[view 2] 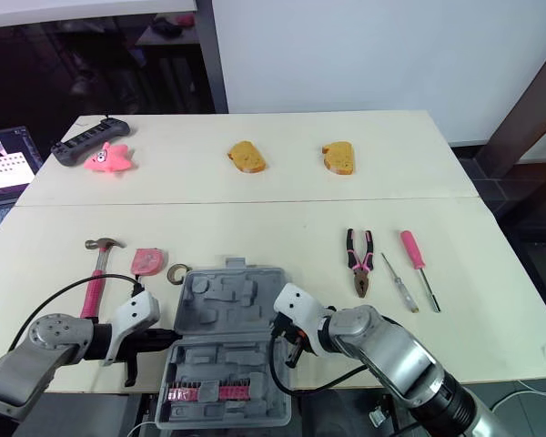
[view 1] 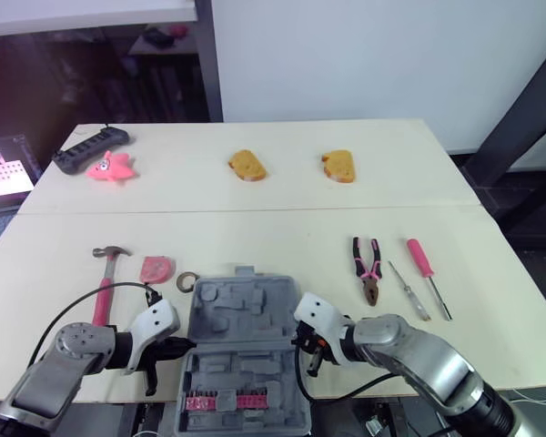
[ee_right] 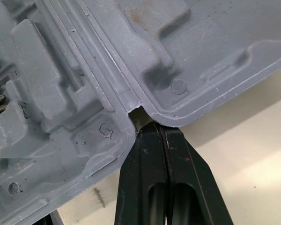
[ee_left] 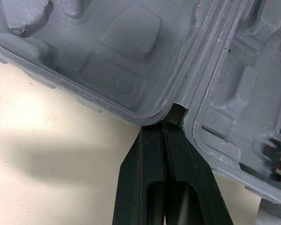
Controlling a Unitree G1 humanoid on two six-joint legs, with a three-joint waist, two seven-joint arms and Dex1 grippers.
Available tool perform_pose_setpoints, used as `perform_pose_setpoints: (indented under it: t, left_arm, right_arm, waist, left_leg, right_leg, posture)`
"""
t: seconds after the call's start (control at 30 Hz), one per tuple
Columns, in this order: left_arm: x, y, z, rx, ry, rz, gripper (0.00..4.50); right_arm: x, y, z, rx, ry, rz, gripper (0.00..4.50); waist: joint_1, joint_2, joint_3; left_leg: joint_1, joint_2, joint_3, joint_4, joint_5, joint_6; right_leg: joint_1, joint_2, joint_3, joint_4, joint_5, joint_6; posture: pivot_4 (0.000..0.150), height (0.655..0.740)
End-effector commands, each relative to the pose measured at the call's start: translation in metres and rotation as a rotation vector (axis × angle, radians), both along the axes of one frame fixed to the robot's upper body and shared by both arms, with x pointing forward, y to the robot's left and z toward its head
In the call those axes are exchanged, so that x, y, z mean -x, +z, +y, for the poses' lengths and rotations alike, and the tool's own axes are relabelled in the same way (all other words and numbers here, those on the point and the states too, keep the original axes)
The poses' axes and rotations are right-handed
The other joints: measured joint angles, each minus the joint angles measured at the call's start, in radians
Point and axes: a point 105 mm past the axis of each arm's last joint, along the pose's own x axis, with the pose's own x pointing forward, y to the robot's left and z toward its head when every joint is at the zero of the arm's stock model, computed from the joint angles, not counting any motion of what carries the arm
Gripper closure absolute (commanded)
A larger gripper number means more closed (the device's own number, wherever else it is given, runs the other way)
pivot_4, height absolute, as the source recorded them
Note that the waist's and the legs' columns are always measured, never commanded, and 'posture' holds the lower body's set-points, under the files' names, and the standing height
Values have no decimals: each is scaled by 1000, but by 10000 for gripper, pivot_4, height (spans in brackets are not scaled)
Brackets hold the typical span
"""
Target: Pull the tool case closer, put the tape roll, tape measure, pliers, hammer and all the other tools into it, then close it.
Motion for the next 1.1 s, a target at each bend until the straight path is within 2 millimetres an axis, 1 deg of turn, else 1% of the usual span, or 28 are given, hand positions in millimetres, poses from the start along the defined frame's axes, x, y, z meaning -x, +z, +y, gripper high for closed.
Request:
perform_pose_setpoints:
  t: [0.03,0.27,0.47,0.7,0.83,0.9,1.0,1.1]
  left_arm:
    - [2,-6,3,-16,15,21,45000]
    - [-4,-5,-3,-6,11,4,45000]
    - [-1,-6,-4,-8,-1,13,45000]
    - [-4,-7,3,-24,16,4,45000]
    - [-9,-3,22,-54,59,-14,45000]
    - [-11,0,31,-64,78,-25,45000]
    - [-11,7,44,-62,101,-38,45000]
    - [-5,22,60,-22,135,-54,45000]
  right_arm:
    - [1,1,3,-12,9,-6,44711]
    - [3,-2,-3,12,-1,9,44711]
    - [3,-3,-8,24,-16,13,44711]
    - [4,-5,-17,29,-47,31,44711]
    - [-3,-4,-45,64,-97,10,44711]
    - [-8,0,-61,75,-122,-14,44711]
    - [-13,13,-79,35,-139,-57,44711]
    - [-9,36,-91,-71,-107,-121,44711]
  waist:
    - [0,0,0]
    - [3,0,0]
    - [9,0,0]
    - [19,0,0]
    - [26,0,0]
    - [26,0,0]
    - [25,-1,0]
    - [22,-1,1]
  left_leg:
    - [0,0,0,0,0,0]
    - [0,0,0,0,0,0]
    - [0,0,0,0,0,0]
    - [0,0,0,0,0,0]
    - [-1,0,0,0,0,0]
    - [-1,0,0,1,0,0]
    - [-1,0,1,1,0,0]
    - [-2,0,1,0,0,0]
  right_leg:
    - [0,0,0,0,0,0]
    - [0,0,0,0,0,0]
    - [0,0,0,0,0,0]
    - [0,0,0,-1,0,0]
    - [0,0,0,-2,0,-1]
    - [1,-1,0,-2,0,-1]
    - [1,0,0,-2,0,-1]
    - [-1,0,0,-2,0,-1]
  posture:
    - [1500,7400]
    - [1500,7400]
    - [1500,7400]
    - [1500,7400]
    - [1500,7400]
    - [1500,7400]
    - [1500,7400]
    - [1500,7400]
